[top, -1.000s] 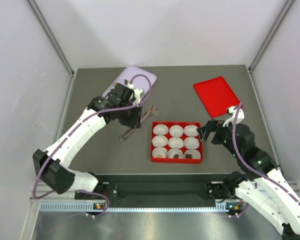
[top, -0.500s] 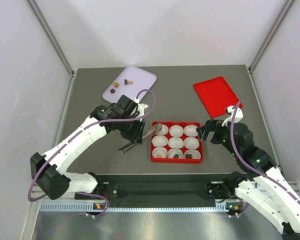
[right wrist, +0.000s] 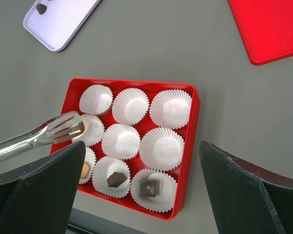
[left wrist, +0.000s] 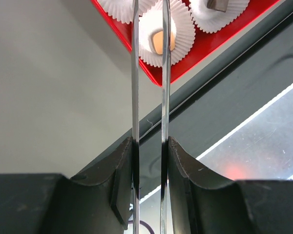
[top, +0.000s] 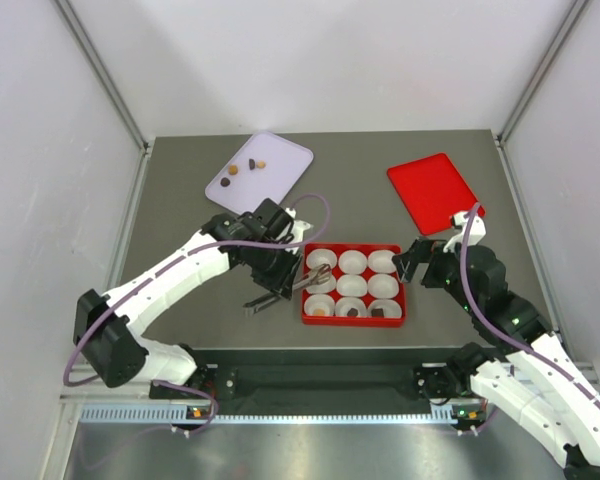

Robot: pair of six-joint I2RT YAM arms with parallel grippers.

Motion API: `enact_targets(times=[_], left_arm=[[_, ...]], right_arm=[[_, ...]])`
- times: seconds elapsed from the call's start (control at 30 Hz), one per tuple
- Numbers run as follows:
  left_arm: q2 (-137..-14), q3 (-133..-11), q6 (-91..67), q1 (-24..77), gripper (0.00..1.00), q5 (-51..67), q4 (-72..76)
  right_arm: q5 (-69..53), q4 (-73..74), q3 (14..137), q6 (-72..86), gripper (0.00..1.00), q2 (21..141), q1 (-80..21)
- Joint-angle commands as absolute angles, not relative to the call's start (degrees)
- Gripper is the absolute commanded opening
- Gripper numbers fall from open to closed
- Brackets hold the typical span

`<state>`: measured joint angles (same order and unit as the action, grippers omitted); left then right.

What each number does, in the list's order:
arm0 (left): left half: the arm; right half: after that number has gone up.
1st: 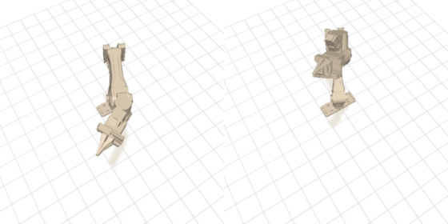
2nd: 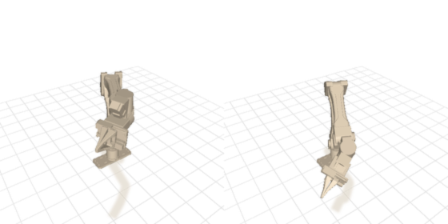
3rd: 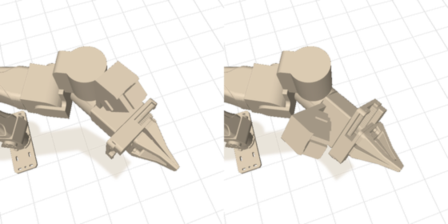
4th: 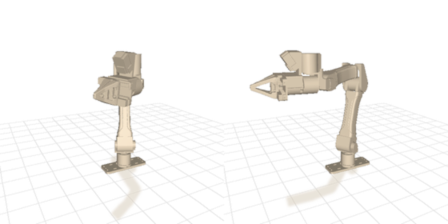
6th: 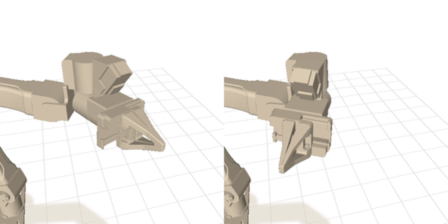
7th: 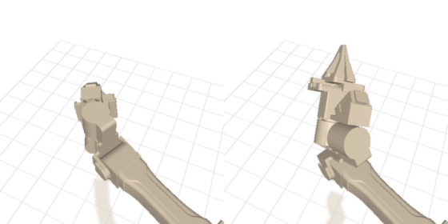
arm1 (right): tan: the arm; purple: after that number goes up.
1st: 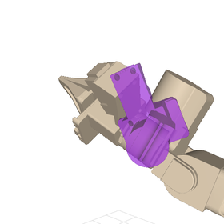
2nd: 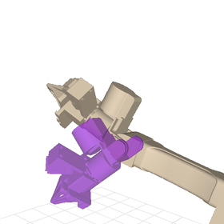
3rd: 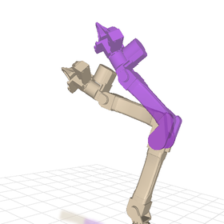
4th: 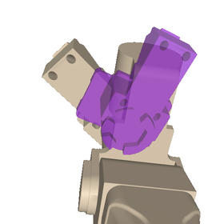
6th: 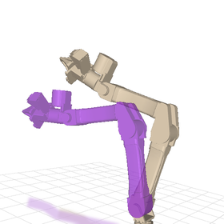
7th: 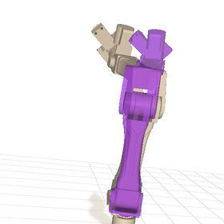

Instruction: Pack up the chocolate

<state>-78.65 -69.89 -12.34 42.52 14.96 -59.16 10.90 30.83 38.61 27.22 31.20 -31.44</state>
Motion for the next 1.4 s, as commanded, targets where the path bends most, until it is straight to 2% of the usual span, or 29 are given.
enact_targets(times=[0.0,0.27,0.63,1.37], left_arm=[[-79.0,-69.8,-13.0,43.3,0.36,13.2,-58.1],[-81.0,-70.9,-13.7,43.3,0.38,10.1,-58.4],[-81.0,-73.1,-13.3,43.7,0.42,11.9,-58.5],[-83.2,-78.3,-15.1,43.8,0.43,9.2,-58.7]], right_arm=[[11.5,27.3,39.2,27.3,1.00,30.5,-30.9],[11.8,27.5,39.5,27.0,1.00,30.1,-30.9],[11.9,27.5,39.6,26.8,1.00,30.2,-30.9],[12.3,28.7,40.3,27.0,1.00,28.9,-30.9]])
